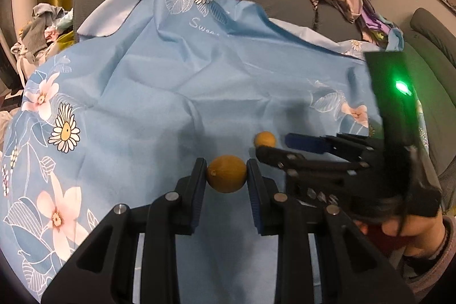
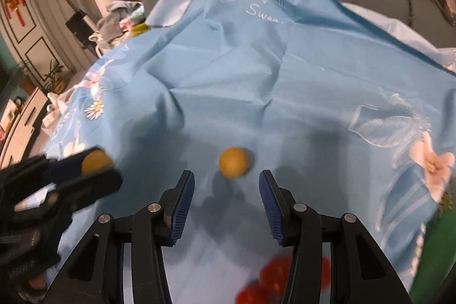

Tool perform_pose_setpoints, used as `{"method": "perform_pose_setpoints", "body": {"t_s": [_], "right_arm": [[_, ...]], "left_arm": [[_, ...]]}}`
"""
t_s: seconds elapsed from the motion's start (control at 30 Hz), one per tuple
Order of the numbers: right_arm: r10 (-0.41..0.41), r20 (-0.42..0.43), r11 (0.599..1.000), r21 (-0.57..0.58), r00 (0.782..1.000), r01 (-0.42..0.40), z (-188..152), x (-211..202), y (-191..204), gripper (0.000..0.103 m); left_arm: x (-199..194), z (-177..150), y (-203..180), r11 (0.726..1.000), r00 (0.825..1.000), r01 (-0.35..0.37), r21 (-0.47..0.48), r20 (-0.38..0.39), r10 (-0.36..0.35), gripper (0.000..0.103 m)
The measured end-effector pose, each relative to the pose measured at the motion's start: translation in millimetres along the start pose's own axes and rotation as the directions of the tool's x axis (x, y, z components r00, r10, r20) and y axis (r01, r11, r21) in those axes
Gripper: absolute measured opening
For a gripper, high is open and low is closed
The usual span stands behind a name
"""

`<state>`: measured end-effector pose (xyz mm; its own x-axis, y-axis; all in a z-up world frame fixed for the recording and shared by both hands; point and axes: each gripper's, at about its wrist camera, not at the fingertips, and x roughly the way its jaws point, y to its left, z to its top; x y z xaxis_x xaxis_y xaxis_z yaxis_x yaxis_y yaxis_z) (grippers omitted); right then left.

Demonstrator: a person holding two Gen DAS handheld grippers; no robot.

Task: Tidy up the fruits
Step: 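Grasp the small orange fruit with the left tool while the right tool grasps the kumquat, then carry both small orange fruits toward the green bowl with both tools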

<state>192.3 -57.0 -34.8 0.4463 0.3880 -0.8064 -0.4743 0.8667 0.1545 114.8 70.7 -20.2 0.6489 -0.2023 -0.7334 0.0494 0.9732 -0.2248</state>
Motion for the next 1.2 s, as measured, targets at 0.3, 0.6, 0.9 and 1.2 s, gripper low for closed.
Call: {"method": "perform_pose_setpoints", "body": {"t_s": [0.3, 0.6, 0.9, 1.2], "right_arm": [[-0.074, -0.004, 0.997, -0.010, 0.997, 0.074, 7, 23, 3, 0.033], [-0.066, 0.025, 0.997, -0.035, 0.998, 0.066, -5, -3, 8, 0.028], [-0.044, 0.085, 0.998, -0.030, 0.995, 0.046, -37, -60, 14, 0.028], [-0.046, 0.122, 0.999, -0.024, 0.992, 0.049, -77, -104, 18, 0.028]], "left_arm": [[6, -1, 7, 1.000, 1.000, -0.004, -0.009, -0.019, 0.003, 0.028], [-1, -2, 3, 1.000, 1.000, -0.009, 0.009, -0.012, 0.009, 0.028], [-21, -15, -13, 0.999, 1.000, -0.005, 0.046, -0.016, 0.006, 0.028], [-43, -36, -39, 0.997, 1.000, 0.011, 0.072, -0.024, -0.009, 0.028]]}}
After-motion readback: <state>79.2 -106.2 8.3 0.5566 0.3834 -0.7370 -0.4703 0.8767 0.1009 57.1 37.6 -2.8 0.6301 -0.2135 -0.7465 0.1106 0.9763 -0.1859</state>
